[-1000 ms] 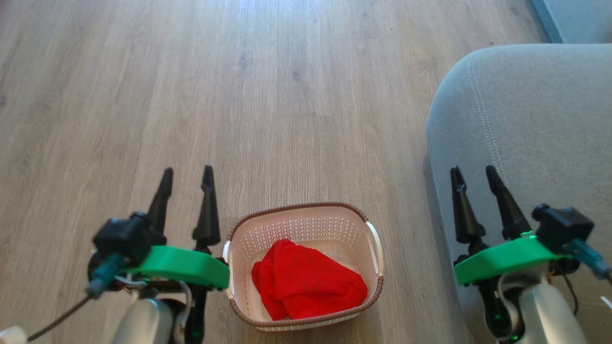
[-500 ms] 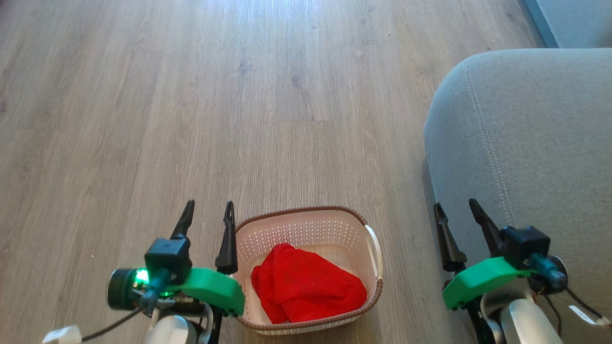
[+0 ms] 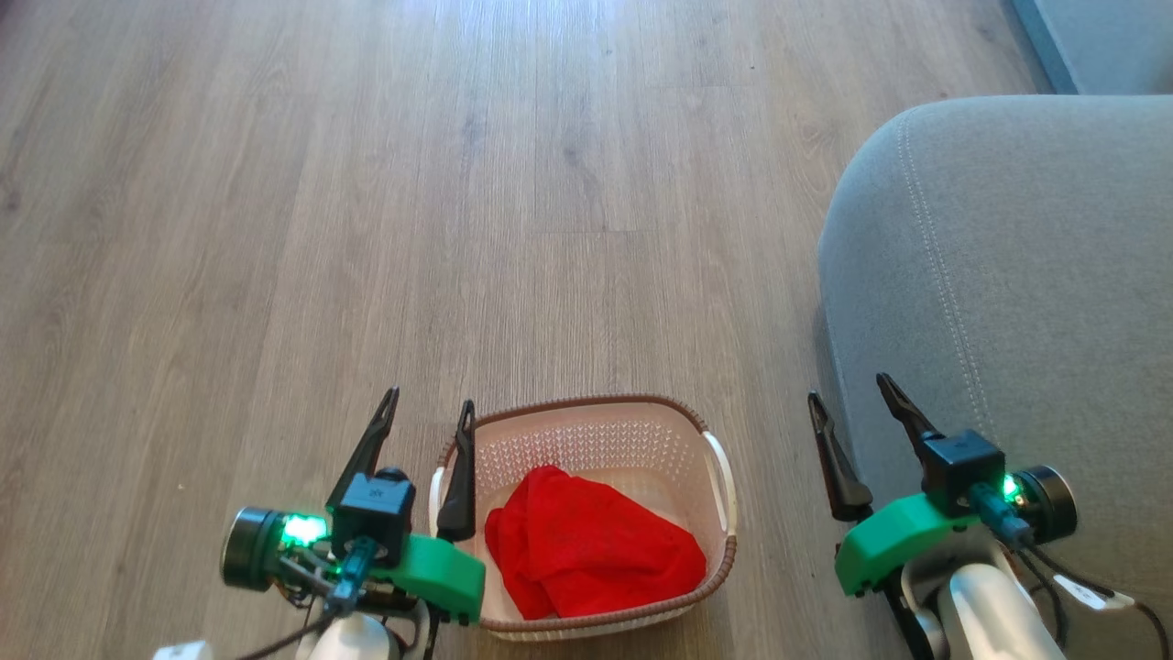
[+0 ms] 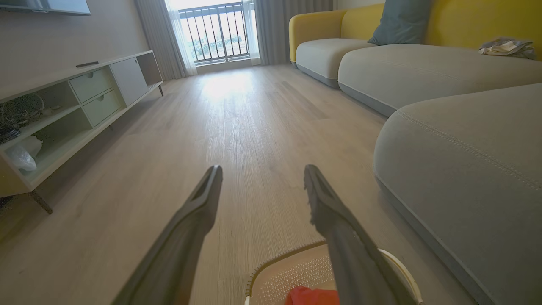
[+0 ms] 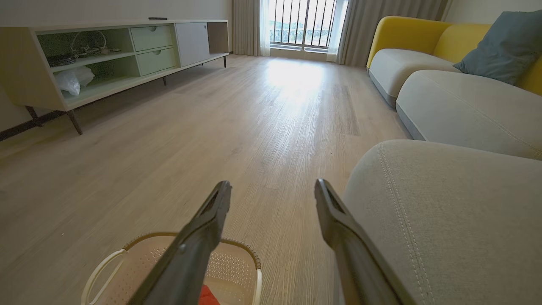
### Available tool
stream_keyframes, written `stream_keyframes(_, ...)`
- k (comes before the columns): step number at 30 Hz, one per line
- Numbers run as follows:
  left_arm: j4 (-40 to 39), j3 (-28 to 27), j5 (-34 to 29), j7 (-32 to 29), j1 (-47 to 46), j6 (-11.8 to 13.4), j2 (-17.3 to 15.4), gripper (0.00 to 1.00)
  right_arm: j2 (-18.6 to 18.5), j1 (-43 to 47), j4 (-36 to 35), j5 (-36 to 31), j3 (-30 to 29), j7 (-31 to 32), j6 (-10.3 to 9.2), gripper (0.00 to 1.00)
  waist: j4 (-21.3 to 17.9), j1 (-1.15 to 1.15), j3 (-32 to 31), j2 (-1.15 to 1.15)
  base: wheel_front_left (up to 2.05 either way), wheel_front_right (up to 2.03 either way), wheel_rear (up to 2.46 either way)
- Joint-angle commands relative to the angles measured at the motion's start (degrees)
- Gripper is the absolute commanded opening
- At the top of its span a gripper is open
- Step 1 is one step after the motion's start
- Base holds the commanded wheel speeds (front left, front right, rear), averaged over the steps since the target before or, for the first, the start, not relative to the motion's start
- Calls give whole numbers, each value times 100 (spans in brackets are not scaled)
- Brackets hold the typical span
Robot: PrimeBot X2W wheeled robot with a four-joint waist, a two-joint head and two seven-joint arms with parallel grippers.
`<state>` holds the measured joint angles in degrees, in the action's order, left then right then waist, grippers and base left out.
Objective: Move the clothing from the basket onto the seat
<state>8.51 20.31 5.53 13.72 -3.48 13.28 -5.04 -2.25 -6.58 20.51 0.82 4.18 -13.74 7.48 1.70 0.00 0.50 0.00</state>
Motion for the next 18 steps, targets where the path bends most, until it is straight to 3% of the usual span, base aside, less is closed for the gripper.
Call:
stream_keyframes(1,-167,-137,-268,110,-232,10,29,100,-63,-313,-147,-246,163,-108,1,100,3,0,3,0,0,0,0)
stream_keyframes(18,-107,-208,-429,128,-243,-78,91,100,-63,-354,-115,-407,132,-126,1,100,-15,0,30,0,0,0,0)
